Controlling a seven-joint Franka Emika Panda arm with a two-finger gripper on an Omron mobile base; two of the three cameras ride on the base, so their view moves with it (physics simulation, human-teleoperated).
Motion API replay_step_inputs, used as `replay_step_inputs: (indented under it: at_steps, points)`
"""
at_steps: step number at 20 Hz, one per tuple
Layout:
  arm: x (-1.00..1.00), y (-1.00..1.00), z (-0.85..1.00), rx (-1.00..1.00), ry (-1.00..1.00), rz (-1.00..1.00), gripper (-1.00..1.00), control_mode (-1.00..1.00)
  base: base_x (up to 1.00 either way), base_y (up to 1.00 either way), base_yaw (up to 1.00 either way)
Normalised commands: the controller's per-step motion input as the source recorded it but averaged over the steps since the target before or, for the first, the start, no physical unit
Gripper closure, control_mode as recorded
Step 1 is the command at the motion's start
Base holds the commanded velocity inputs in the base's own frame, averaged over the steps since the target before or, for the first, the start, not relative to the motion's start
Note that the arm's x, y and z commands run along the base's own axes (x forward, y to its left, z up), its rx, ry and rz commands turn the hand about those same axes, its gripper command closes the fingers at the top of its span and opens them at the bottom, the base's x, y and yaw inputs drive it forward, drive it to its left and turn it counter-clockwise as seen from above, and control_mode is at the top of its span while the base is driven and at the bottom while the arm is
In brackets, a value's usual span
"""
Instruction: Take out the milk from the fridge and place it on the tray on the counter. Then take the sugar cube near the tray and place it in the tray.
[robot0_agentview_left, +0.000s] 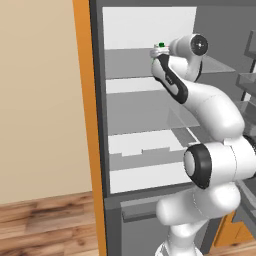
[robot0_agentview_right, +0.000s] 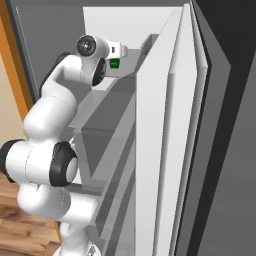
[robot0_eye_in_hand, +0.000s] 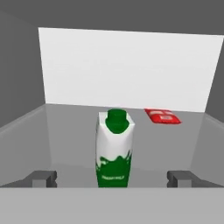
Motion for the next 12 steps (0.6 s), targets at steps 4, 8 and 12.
replay_step_inputs:
  at_steps: [4,8,12]
  points:
    - [0.30,-0.01,-0.01,0.00,0.00,0.00,-1.00,-1.00,0.00,0.00,0.00]
    - [0.16,-0.02,0.00,0.00,0.00,0.02,-1.00,-1.00,0.00,0.00,0.00]
    - [0.39,0.00,-0.05,0.00,0.00,0.04,-1.00,-1.00,0.00,0.00,0.00]
